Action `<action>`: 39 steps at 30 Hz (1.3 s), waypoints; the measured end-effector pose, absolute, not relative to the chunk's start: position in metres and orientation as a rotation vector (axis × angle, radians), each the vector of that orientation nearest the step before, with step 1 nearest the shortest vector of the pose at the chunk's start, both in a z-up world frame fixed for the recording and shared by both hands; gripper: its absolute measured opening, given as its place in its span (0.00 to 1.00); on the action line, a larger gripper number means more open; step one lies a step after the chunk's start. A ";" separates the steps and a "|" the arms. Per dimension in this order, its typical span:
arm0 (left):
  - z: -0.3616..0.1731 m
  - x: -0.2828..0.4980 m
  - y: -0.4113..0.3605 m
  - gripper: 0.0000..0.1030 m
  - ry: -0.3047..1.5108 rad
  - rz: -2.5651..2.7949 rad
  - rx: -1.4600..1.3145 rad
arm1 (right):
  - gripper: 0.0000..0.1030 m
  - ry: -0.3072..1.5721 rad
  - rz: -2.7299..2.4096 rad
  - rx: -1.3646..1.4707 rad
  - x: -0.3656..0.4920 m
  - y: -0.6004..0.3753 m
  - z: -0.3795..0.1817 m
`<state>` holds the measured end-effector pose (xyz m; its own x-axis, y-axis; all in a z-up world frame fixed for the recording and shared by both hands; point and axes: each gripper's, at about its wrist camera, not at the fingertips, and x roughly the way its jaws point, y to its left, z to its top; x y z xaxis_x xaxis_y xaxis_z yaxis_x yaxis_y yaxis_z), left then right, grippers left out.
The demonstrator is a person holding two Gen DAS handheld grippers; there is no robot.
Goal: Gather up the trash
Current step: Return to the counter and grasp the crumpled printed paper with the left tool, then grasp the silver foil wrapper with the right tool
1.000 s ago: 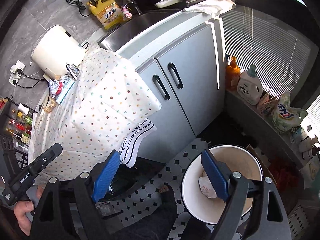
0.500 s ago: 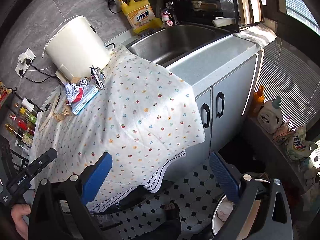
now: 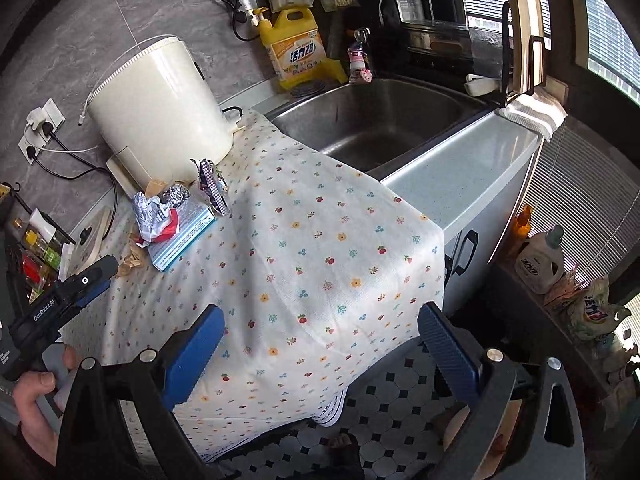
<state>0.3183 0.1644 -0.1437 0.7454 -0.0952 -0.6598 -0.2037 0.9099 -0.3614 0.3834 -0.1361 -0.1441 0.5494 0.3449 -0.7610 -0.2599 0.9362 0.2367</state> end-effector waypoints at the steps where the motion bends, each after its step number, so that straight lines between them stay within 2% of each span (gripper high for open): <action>1: -0.144 0.324 0.168 0.79 0.734 0.054 -0.430 | 0.92 0.920 0.348 0.102 0.384 -0.134 -0.144; 19: -0.161 0.395 0.203 0.78 0.747 0.027 -0.447 | 0.92 0.937 0.287 0.093 0.398 -0.124 -0.145; 20: -0.161 0.397 0.204 0.75 0.746 0.029 -0.452 | 0.92 0.939 0.297 0.089 0.402 -0.121 -0.147; 22: -0.162 0.401 0.205 0.38 0.765 0.022 -0.455 | 0.92 0.939 0.325 0.078 0.412 -0.112 -0.149; 25: -0.156 0.395 0.212 0.20 0.773 0.027 -0.476 | 0.92 0.952 0.376 0.065 0.432 -0.092 -0.154; 33: -0.143 0.353 0.249 0.20 0.729 0.141 -0.532 | 0.92 0.939 0.563 0.045 0.473 -0.026 -0.147; 39: -0.143 0.325 0.276 0.20 0.711 0.249 -0.576 | 0.82 0.942 0.646 0.012 0.495 0.011 -0.147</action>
<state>0.3251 0.2763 -0.1426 0.7367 0.0238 -0.6758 -0.4035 0.8174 -0.4111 0.4951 0.0108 -0.1473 0.4160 0.5194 -0.7464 -0.5094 0.8130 0.2819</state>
